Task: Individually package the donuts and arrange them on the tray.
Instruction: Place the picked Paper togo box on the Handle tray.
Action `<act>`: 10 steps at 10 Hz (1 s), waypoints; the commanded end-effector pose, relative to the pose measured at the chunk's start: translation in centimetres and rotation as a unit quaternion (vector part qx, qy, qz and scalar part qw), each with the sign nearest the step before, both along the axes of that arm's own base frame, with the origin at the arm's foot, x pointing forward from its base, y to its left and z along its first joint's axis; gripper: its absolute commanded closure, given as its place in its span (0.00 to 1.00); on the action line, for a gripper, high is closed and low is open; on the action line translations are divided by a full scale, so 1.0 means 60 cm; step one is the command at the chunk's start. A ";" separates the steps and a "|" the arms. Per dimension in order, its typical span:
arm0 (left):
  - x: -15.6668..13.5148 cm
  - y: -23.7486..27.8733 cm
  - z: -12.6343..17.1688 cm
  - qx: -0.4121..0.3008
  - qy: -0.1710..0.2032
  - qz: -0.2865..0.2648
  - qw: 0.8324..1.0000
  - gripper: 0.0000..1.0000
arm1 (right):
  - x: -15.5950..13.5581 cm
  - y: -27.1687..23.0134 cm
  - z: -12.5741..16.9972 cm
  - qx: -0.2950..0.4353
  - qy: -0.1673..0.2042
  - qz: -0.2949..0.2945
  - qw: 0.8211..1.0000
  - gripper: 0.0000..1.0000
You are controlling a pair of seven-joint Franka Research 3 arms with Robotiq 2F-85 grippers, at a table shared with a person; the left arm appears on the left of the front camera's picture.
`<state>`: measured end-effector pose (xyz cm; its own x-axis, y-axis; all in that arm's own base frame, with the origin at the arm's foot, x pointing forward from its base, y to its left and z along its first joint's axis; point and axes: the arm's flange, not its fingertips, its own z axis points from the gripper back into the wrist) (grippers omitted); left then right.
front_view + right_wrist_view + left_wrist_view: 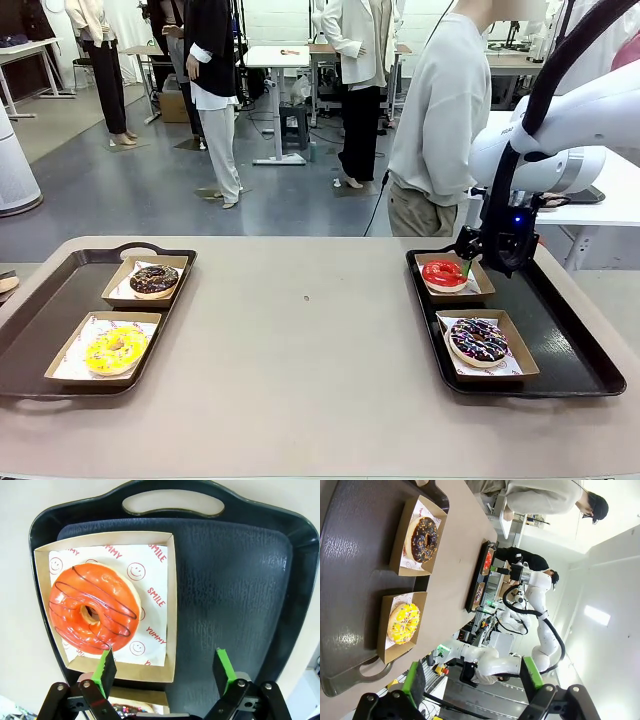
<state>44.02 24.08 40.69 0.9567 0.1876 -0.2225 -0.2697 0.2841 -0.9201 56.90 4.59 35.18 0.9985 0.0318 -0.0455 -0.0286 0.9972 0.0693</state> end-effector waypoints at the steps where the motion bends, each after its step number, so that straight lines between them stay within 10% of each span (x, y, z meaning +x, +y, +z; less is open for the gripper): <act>1: -0.003 0.000 0.003 0.001 -0.002 -0.002 1.000 0.00 | 0.001 0.000 -0.002 0.000 0.001 0.000 1.000 0.00; 4: -0.003 0.000 0.003 0.001 -0.002 -0.002 1.000 0.00 | 0.000 0.000 0.000 0.000 0.000 0.000 1.000 0.00; 8: -0.003 0.000 0.003 0.001 -0.002 -0.002 1.000 0.00 | -0.167 -0.053 0.135 0.152 -0.069 0.072 0.983 0.00; 10: -0.003 0.000 0.003 0.001 -0.002 -0.002 1.000 0.00 | -0.250 -0.149 0.171 0.287 -0.132 0.066 0.947 0.00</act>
<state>44.04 24.09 40.63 0.9565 0.1876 -0.2235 -0.2706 0.2839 -0.9199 44.80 -0.63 45.96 0.9683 0.1074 0.2254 -0.2010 0.8710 0.4483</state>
